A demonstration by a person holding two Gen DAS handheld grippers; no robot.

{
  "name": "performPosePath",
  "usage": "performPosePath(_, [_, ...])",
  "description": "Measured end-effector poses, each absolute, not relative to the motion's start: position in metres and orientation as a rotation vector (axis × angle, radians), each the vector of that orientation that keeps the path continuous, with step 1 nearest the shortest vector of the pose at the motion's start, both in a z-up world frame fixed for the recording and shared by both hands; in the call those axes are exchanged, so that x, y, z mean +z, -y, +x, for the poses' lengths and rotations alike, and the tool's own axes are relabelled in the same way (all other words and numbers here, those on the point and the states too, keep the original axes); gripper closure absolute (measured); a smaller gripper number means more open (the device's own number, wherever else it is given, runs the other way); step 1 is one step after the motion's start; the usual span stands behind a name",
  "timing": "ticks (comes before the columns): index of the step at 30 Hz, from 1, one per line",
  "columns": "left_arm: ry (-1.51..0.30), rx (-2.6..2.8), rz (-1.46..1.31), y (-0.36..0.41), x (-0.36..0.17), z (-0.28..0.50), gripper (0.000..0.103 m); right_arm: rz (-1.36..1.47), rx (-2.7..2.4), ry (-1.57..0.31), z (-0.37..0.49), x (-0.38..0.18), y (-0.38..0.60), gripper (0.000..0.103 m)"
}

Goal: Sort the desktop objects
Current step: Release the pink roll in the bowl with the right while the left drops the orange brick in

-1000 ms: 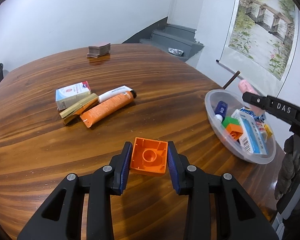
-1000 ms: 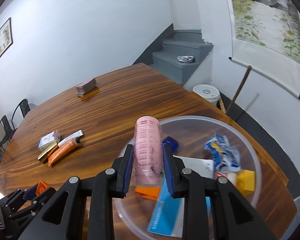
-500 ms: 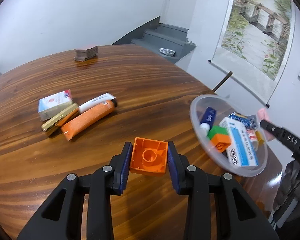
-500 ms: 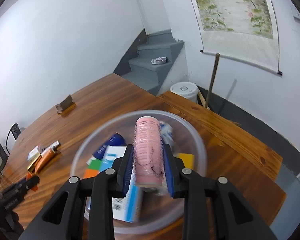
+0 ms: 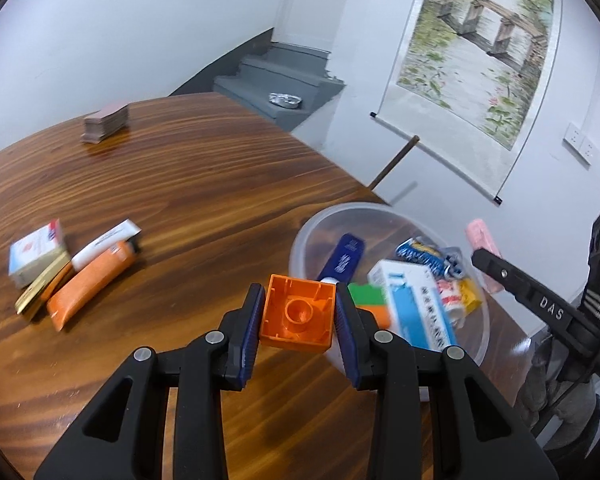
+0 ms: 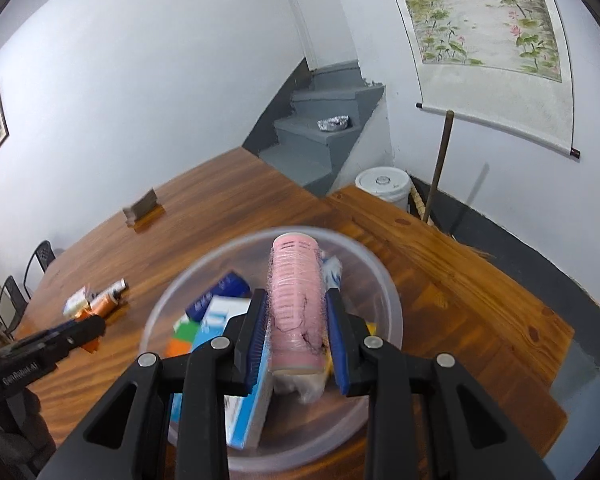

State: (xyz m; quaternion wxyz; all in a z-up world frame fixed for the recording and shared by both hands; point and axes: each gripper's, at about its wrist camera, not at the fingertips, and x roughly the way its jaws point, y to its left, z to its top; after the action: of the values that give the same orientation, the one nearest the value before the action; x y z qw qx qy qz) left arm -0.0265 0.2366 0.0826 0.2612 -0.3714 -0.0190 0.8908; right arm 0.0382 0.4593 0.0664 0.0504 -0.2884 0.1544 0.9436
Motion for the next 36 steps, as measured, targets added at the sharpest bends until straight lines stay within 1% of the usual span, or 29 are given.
performPosePath(6, [0.05, 2.366, -1.014, -0.255, 0.077, -0.035, 0.065, -0.901, 2.952, -0.387, 0.005, 0.076, -0.447, 0.071])
performPosePath(10, [0.045, 2.361, -1.036, -0.258, 0.07, -0.04, 0.065, -0.979, 2.952, -0.444, -0.019, 0.069, -0.452, 0.07])
performPosePath(11, [0.046, 2.363, -1.041, -0.258, 0.069, -0.043, 0.065, -0.982, 2.946, -0.464, -0.022, 0.067, -0.455, 0.068])
performPosePath(12, [0.051, 2.363, -1.042, -0.258, 0.069, -0.044, 0.065, -0.983, 2.939, -0.477, -0.022, 0.066, -0.458, 0.061])
performPosePath(13, [0.056, 2.365, -1.046, -0.258, 0.068, -0.046, 0.065, -0.983, 2.935, -0.496, -0.022, 0.065, -0.461, 0.057])
performPosePath(15, [0.06, 2.367, -1.049, -0.257, 0.067, -0.05, 0.065, -0.973, 2.935, -0.54, -0.02, 0.063, -0.465, 0.041])
performPosePath(17, [0.07, 2.366, -1.052, -0.257, 0.066, -0.053, 0.065, -0.95, 2.925, -0.546, -0.016, 0.062, -0.467, 0.038])
performPosePath(29, [0.035, 2.339, -1.014, -0.278, 0.069, -0.062, 0.064, -0.889, 2.923, -0.605, -0.001, 0.065, -0.471, 0.037])
performPosePath(31, [0.035, 2.326, -1.017, -0.282, 0.068, -0.065, 0.055, -0.886, 2.922, -0.61, 0.001, 0.064, -0.472, 0.037])
performPosePath(32, [0.045, 2.31, -1.026, -0.284, 0.067, -0.067, 0.044, -0.886, 2.921, -0.611, 0.001, 0.064, -0.472, 0.037])
performPosePath(33, [0.058, 2.296, -1.033, -0.285, 0.066, -0.067, 0.038, -0.886, 2.918, -0.615, 0.002, 0.064, -0.473, 0.037])
performPosePath(36, [0.099, 2.257, -1.053, -0.282, 0.061, -0.069, 0.038, -0.888, 2.91, -0.629, 0.003, 0.063, -0.475, 0.037])
